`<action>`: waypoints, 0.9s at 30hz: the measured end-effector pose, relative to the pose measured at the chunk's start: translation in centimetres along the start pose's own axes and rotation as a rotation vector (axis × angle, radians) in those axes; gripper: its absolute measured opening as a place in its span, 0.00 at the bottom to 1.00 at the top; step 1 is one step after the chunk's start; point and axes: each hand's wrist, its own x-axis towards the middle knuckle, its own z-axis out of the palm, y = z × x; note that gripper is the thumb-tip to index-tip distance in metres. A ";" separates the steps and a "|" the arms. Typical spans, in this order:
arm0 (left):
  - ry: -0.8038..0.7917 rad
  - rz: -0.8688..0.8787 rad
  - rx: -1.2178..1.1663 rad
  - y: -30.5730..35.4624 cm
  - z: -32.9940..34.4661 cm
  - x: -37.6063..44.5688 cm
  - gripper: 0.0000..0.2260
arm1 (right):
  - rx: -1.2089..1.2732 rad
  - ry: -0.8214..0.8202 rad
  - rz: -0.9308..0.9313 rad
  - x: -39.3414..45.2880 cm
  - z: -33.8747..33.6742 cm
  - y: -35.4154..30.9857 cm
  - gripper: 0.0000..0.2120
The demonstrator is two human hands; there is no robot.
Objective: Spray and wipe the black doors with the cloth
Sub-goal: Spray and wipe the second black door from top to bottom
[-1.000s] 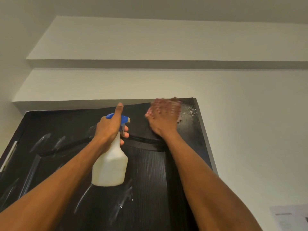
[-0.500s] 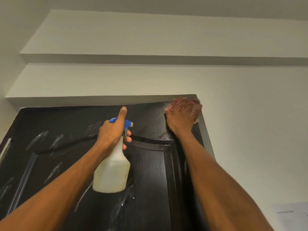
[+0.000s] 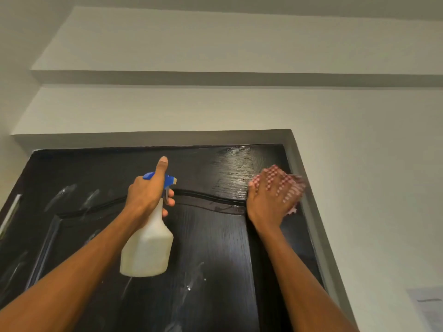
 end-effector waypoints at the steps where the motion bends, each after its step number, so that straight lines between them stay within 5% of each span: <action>1: 0.012 0.003 0.002 -0.1 -0.6 0.4 0.31 | 0.003 -0.002 -0.112 -0.4 0.7 -1.8 0.33; 4: 0.046 0.006 0.010 -0.6 -2.5 1.7 0.31 | -0.129 -0.118 -0.654 -1.4 2.0 -5.7 0.31; 6: 0.064 0.005 -0.012 -1.1 -4.1 2.8 0.33 | -0.228 -0.152 -0.822 -1.0 2.4 -6.7 0.32; 10: 0.115 -0.037 0.005 -2.1 -6.4 5.1 0.33 | -0.079 0.097 -0.214 -1.4 3.9 -8.3 0.34; 12: 0.070 -0.097 -0.009 -2.7 -7.3 6.2 0.33 | -0.036 0.066 -0.033 -2.0 4.8 -10.6 0.34; 15: -0.033 -0.116 -0.065 -4.0 -8.8 7.7 0.35 | -0.046 0.035 -0.037 -2.5 5.5 -13.4 0.33; 27: 0.069 -0.141 -0.176 -8.8 -14.3 10.6 0.34 | -0.064 -0.046 -0.306 -2.2 9.5 -24.6 0.32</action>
